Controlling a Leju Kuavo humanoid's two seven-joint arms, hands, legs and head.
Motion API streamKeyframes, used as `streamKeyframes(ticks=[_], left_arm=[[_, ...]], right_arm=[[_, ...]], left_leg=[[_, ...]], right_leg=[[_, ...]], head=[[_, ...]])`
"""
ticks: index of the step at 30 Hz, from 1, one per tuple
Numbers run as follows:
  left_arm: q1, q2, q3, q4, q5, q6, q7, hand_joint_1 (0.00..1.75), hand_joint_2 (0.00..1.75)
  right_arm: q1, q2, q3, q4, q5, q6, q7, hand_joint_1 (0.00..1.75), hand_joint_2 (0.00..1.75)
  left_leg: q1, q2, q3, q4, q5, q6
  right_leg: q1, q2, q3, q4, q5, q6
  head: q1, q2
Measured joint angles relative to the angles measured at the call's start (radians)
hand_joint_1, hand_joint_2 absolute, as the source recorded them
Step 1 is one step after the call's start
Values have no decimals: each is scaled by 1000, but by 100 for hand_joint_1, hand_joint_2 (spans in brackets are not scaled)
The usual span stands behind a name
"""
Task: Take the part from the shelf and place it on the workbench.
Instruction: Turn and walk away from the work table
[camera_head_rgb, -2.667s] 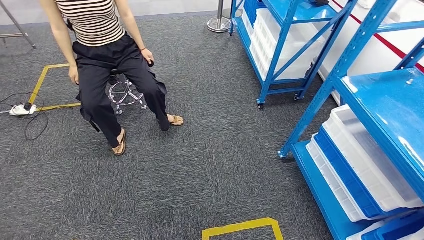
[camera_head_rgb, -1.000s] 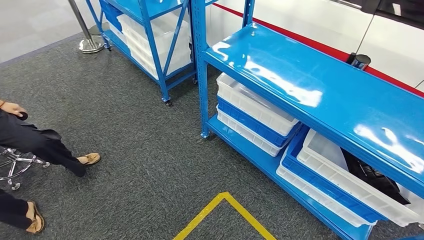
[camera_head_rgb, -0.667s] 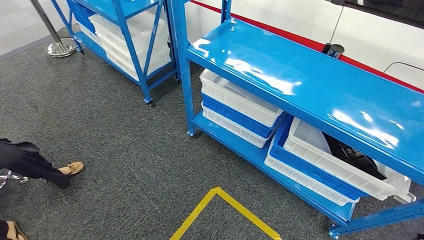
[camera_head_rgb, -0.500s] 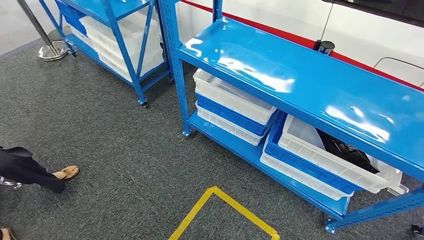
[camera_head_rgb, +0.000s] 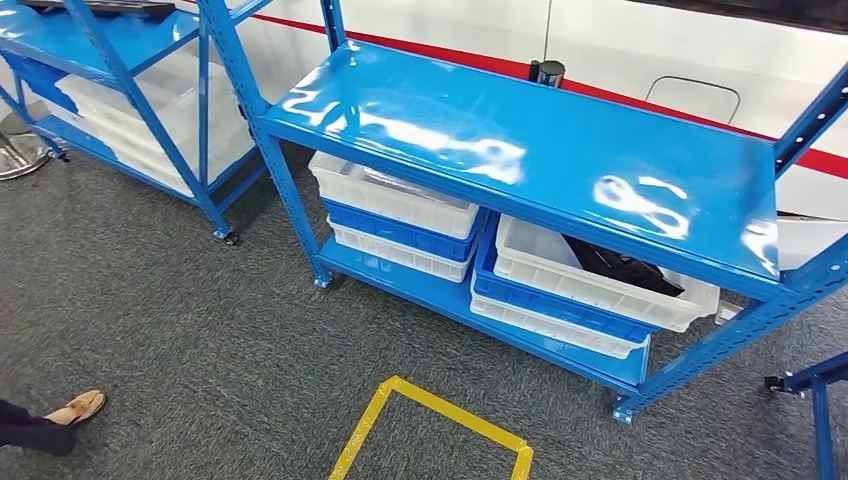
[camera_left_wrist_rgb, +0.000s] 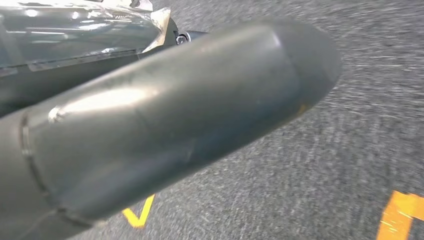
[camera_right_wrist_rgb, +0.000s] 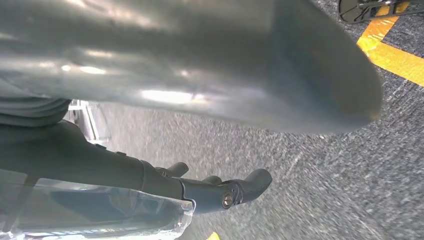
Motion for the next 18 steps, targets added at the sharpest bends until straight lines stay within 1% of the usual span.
streamKeyframes(ticks=[1,2,3,4,5,6,7,8,9,10,11,12,13,14,15,16,17,18], left_arm=[[0,0,0,0,0,0,0,0,0],[0,0,0,0,0,0,0,0,0],[-1,1,0,0,0,0,0,0,0],[-2,1,-1,0,0,0,0,0,0],[-3,0,0,0,0,0,0,0,0],[-4,0,0,0,0,0,0,0,0],[-5,-1,0,0,0,0,0,0,0],[-4,-1,0,0,0,0,0,0,0],[-3,-1,0,0,0,1,1,0,0],[-2,-1,0,0,0,1,1,0,0],[-1,0,0,0,0,1,1,0,0],[0,-1,0,0,0,1,1,0,0],[0,-1,0,0,0,1,1,0,0],[-1,-1,0,0,0,1,1,0,0],[-1,-2,0,0,0,1,1,0,0],[-1,-2,0,0,0,1,1,0,0],[-1,-2,0,0,0,1,2,0,0],[-1,-2,0,0,0,1,2,0,0]], right_arm=[[-1,1,0,0,0,0,0,0,0],[-2,1,0,0,0,0,0,0,0],[-1,1,0,0,0,0,0,0,0],[0,2,0,0,0,0,0,0,0],[1,2,0,0,0,0,0,0,0],[3,1,0,0,0,0,0,0,0],[4,1,0,0,0,0,1,0,0],[3,0,0,0,1,0,1,0,0],[1,0,0,0,1,0,2,0,0],[0,0,0,0,1,0,2,0,0],[-1,0,0,0,1,0,2,0,0],[0,0,0,0,1,0,2,0,0],[2,0,0,0,1,0,2,0,0],[3,0,-1,0,1,0,2,0,0],[4,-1,-1,0,1,0,2,0,0],[2,-1,-1,0,1,0,2,0,0],[0,-1,-1,0,1,0,2,0,0],[-1,0,-1,0,1,0,2,0,0]], left_leg=[[0,-18,29,-68,31,5],[-1,-32,50,-117,50,8],[-2,-41,62,-145,57,12],[-5,-38,63,-149,55,14],[-6,-29,63,-151,58,18],[-6,-19,64,-156,62,23],[-5,-8,65,-161,66,31],[-3,4,65,-167,70,38],[-2,18,64,-170,73,42],[-3,30,63,-171,73,45],[-4,44,61,-171,73,46],[-5,58,60,-170,73,45],[-5,70,60,-170,73,45],[-4,81,61,-170,72,43],[-4,92,63,-169,70,41],[-7,103,66,-168,67,37],[-10,113,68,-166,64,31],[-13,122,71,-164,61,25]], right_leg=[[2,12,0,2,0,1],[4,22,-2,3,1,2],[5,31,-5,4,1,5],[5,38,-8,3,3,9],[3,46,-13,2,5,15],[2,47,-18,4,4,20],[3,34,-28,18,-5,23],[4,12,-47,52,-24,22],[4,-15,-74,109,-54,20],[3,-38,-109,180,-88,19],[1,-50,-141,250,-116,20],[-2,-55,-161,295,-131,25],[-5,-59,-160,300,-129,33],[-9,-65,-137,262,-112,43],[-11,-79,-96,189,-85,53],[-12,-110,-54,111,-59,56],[-11,-135,-19,49,-39,56],[-11,-153,-2,14,-27,51]], head=[[0,0],[0,0],[1,0],[1,0],[1,0],[1,0],[3,0],[6,0],[9,0],[12,0],[13,0],[13,0],[14,0],[14,0],[14,0],[15,0],[15,0],[15,0]])
